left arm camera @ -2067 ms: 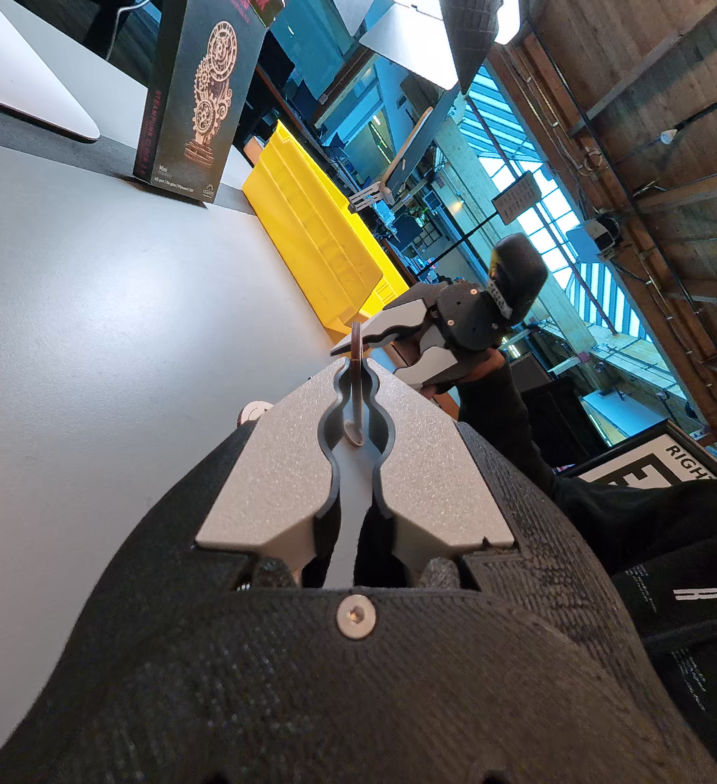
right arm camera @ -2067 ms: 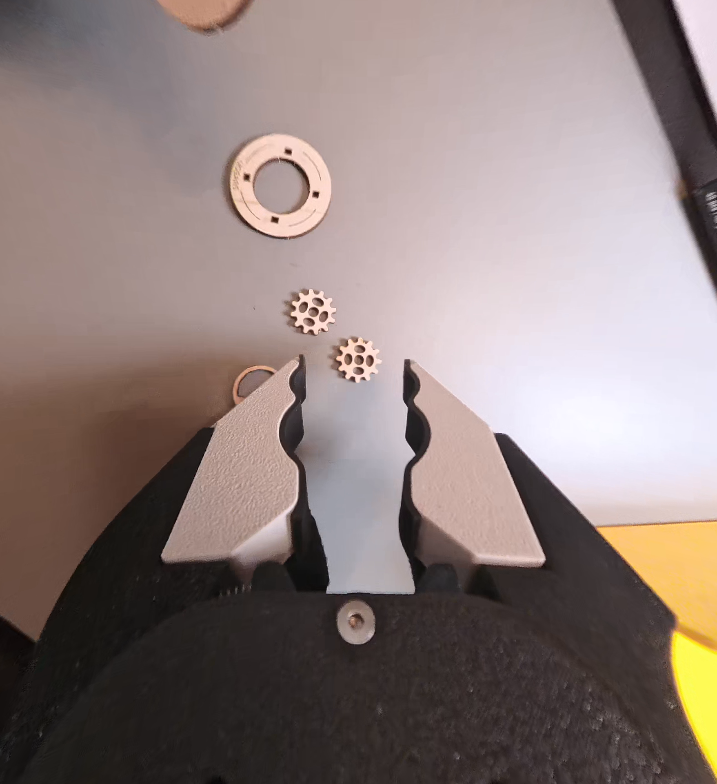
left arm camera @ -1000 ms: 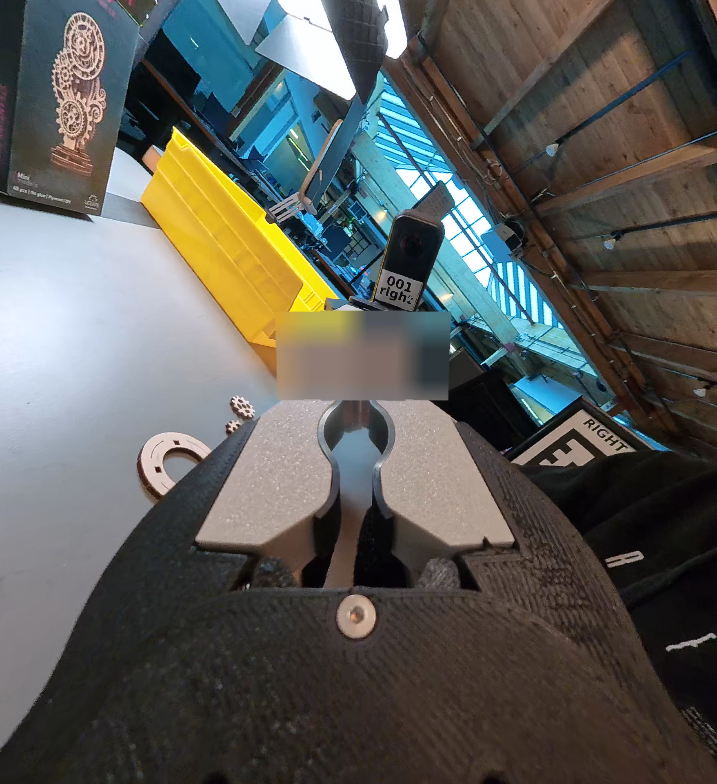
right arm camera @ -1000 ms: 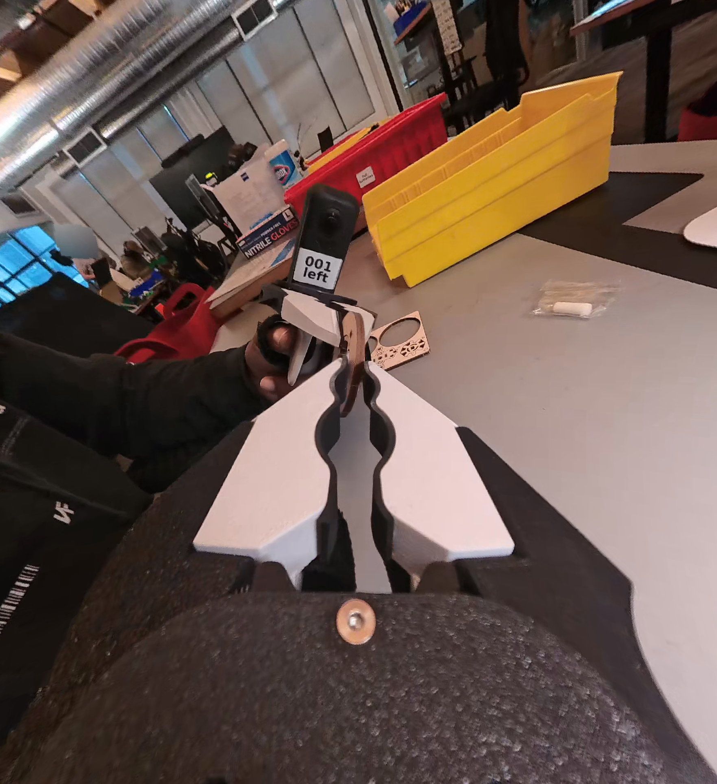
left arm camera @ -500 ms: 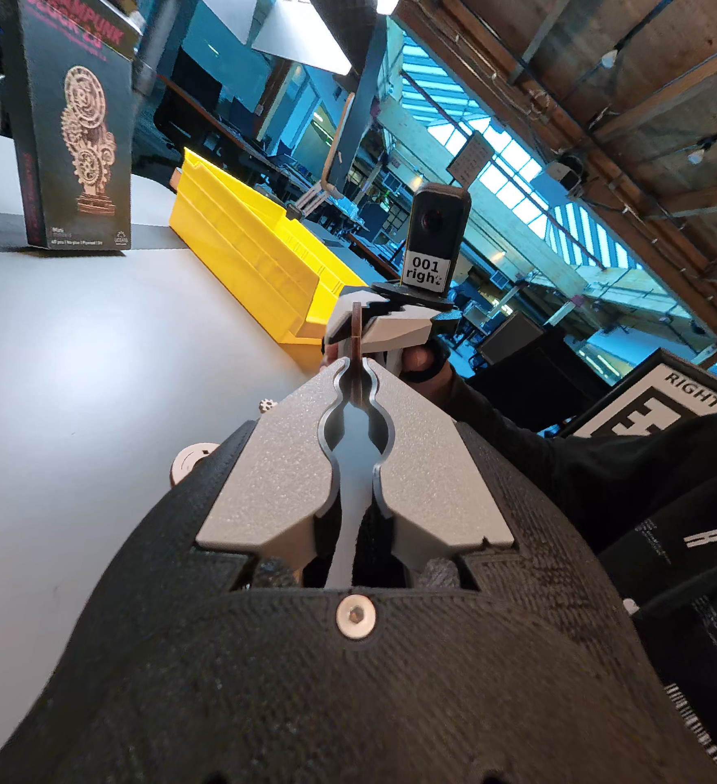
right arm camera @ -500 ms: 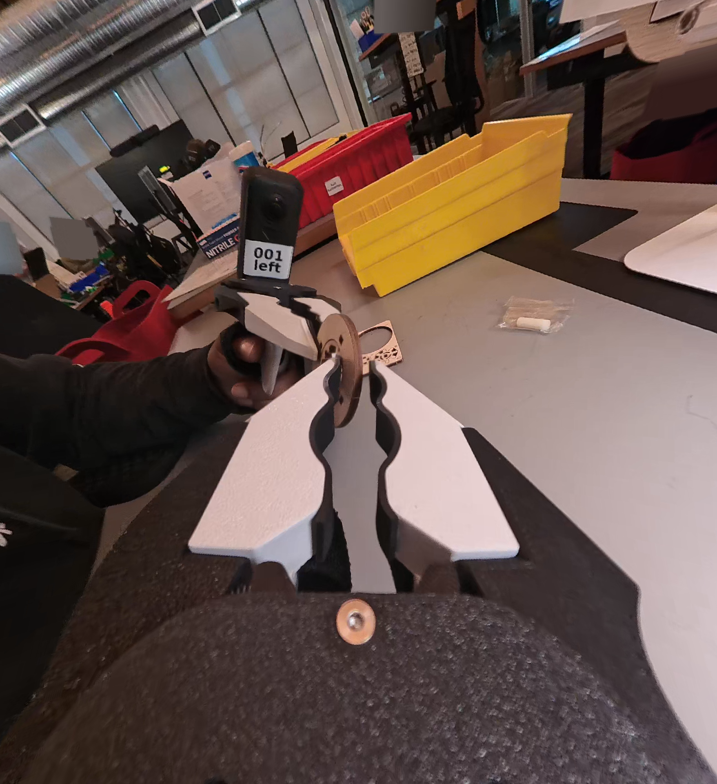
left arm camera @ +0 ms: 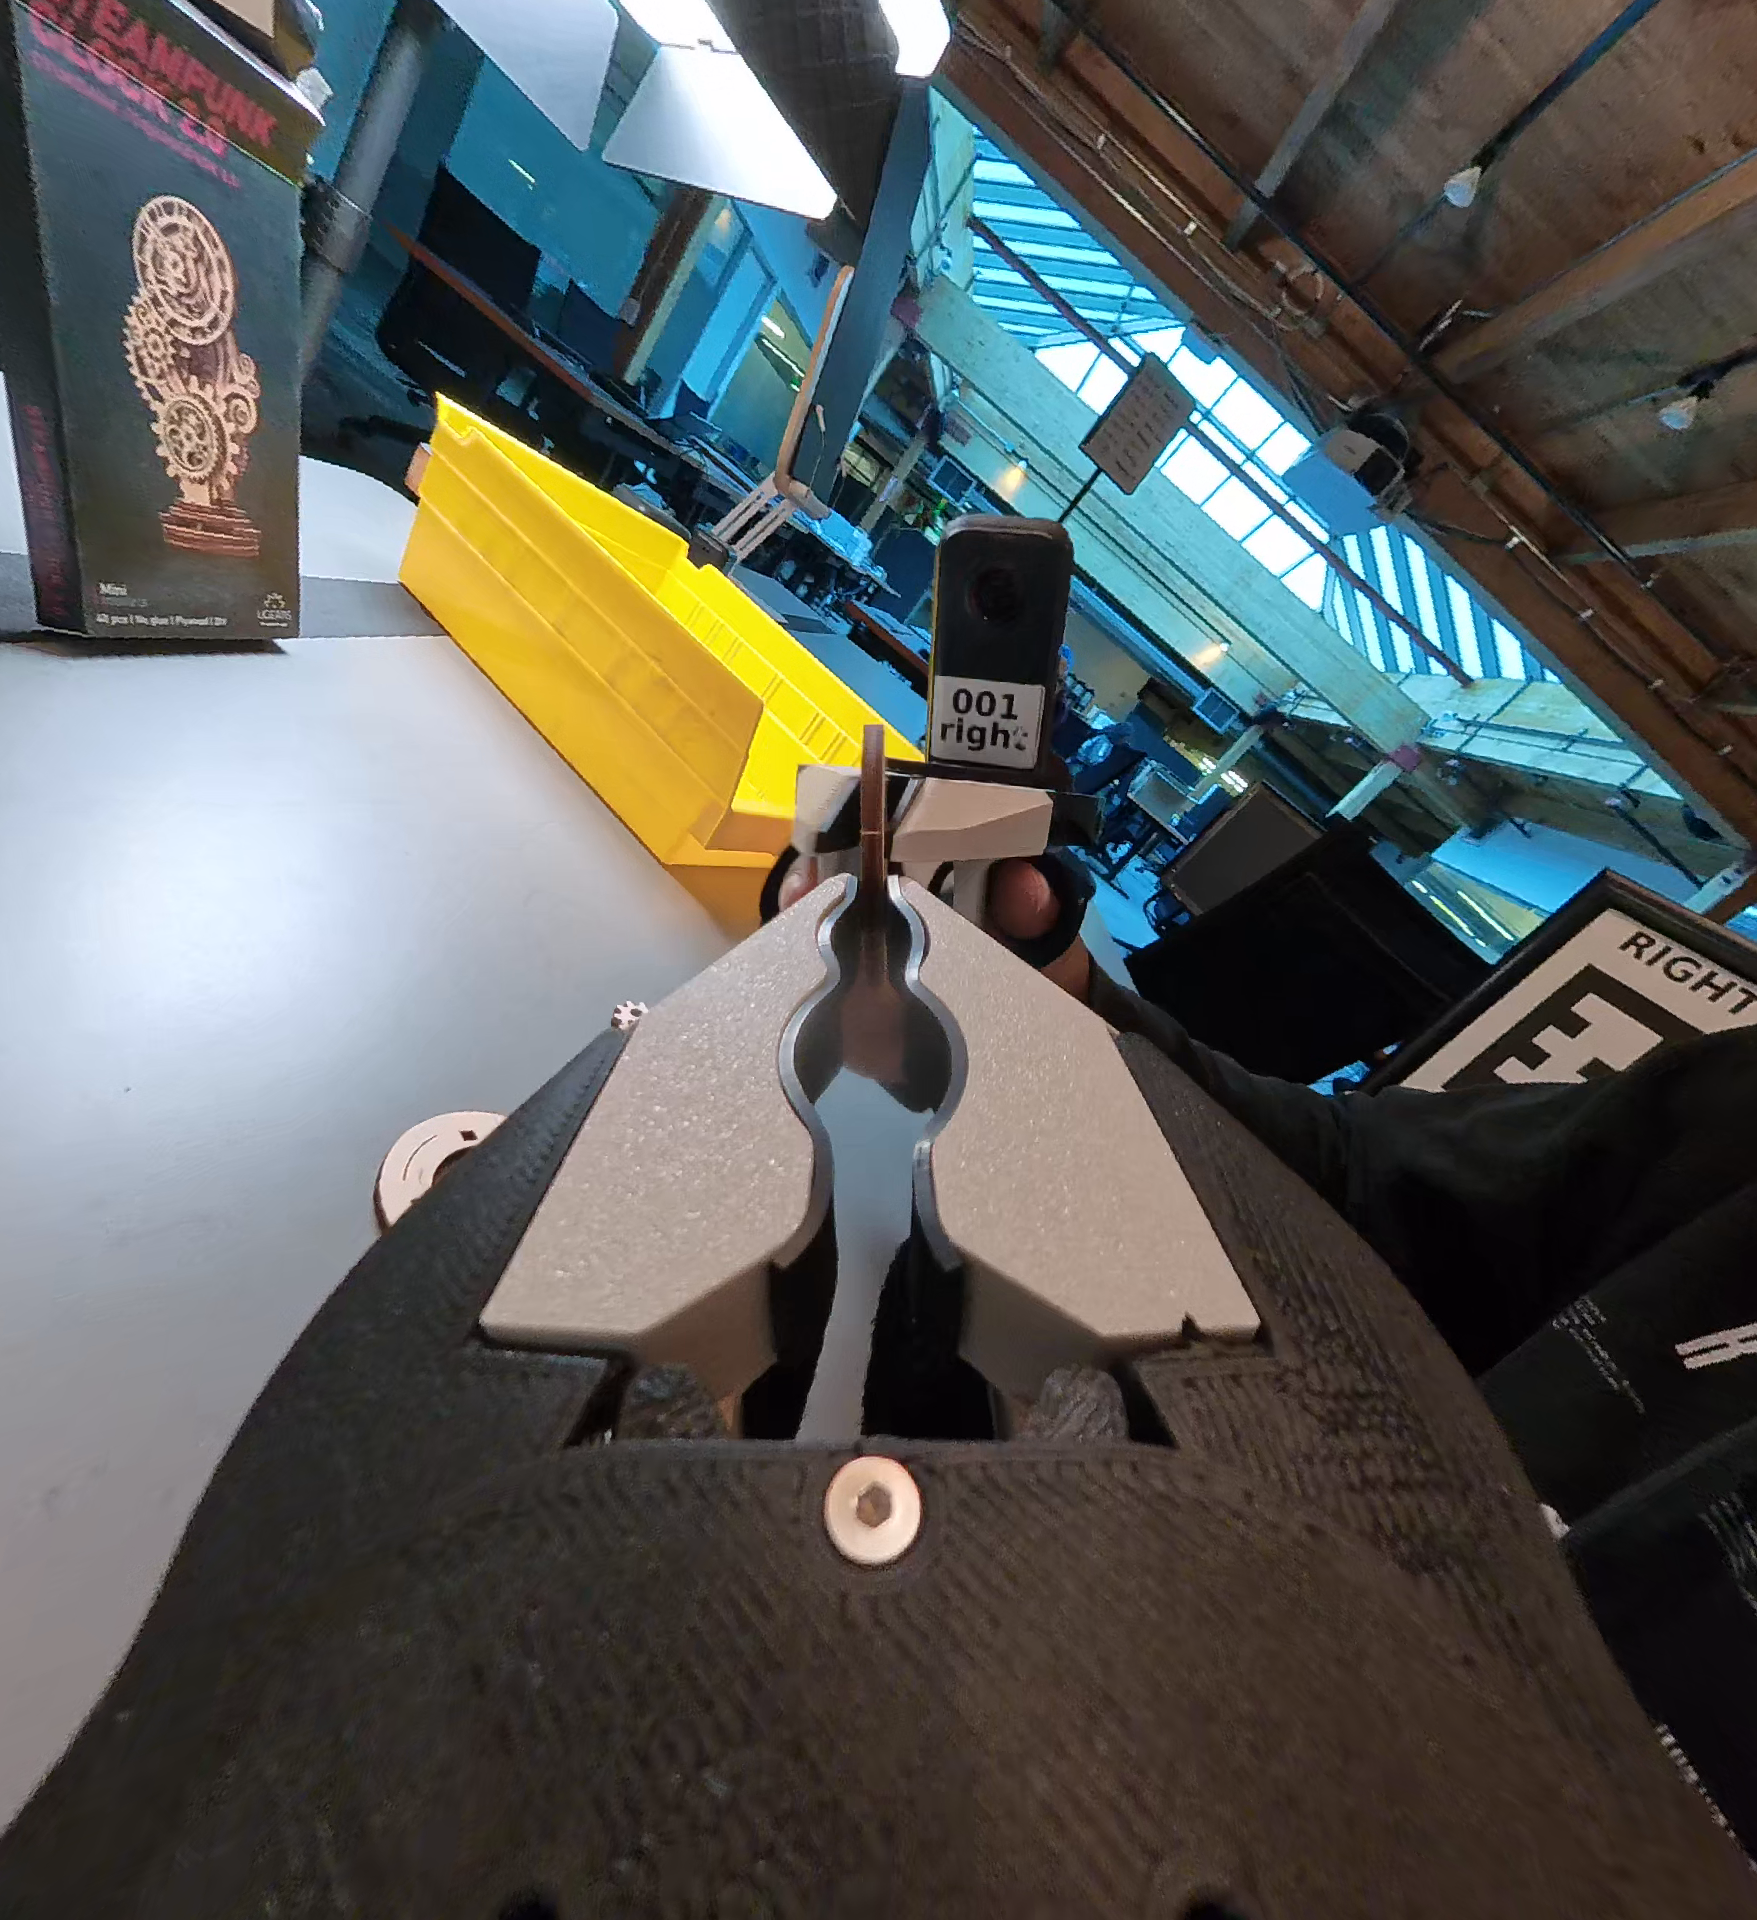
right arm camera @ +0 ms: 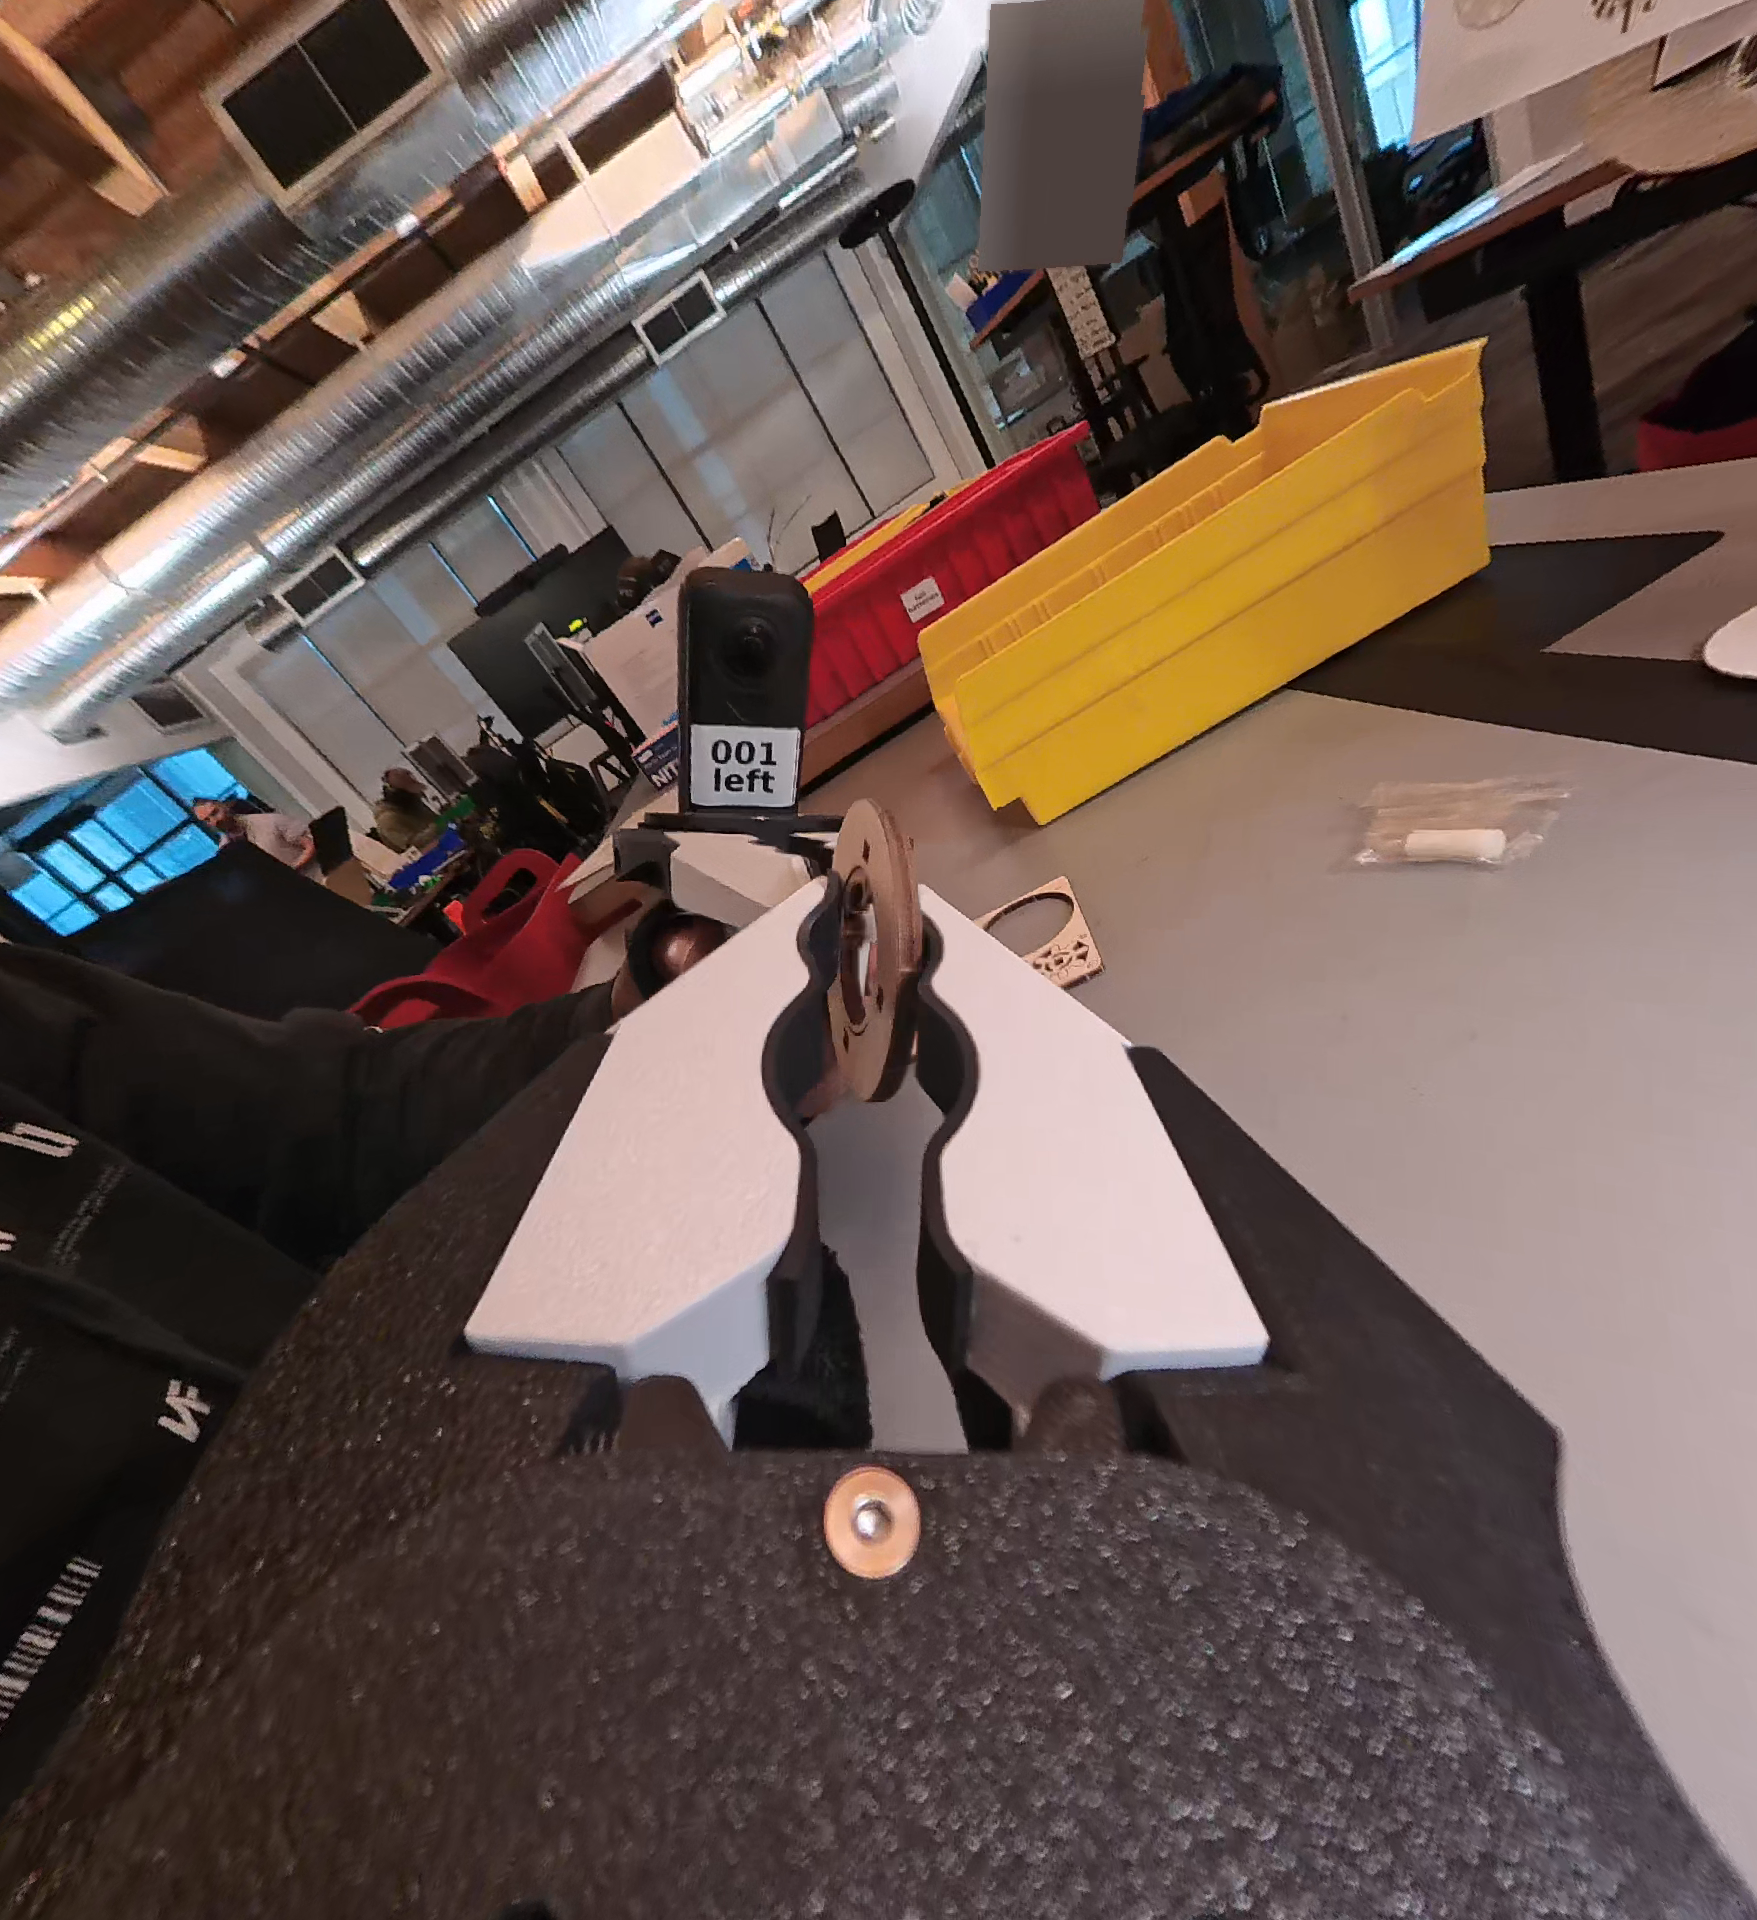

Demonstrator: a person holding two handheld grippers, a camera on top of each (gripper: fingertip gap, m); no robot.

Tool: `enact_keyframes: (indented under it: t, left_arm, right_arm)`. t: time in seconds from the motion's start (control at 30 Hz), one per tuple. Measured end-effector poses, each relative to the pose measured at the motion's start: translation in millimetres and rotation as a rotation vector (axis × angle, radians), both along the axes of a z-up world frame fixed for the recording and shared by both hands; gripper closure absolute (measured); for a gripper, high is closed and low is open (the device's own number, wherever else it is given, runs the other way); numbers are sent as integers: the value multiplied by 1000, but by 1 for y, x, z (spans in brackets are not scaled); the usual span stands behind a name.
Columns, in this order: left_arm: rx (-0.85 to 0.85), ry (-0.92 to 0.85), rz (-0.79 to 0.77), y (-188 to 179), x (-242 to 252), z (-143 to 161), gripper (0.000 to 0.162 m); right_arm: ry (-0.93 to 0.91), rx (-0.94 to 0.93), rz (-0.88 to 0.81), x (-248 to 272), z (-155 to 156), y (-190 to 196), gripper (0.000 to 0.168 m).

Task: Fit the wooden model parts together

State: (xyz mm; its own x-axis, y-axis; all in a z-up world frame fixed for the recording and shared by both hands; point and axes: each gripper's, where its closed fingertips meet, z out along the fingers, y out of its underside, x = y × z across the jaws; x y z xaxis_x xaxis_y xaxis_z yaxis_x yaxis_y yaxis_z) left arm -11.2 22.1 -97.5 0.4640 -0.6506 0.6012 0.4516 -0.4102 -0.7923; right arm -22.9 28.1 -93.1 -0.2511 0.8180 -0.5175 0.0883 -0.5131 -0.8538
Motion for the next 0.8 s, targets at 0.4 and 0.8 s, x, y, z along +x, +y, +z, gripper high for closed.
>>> enact_keyframes:
  t: [0.4,0.8]
  left_arm:
    - [9,-46,-18,-4,2,8,161]
    - [12,68,66,0,3,-2,159]
  right_arm:
    - [29,8,62,5,7,-5,165]
    - [-66,95,21,6,-4,-4,167]
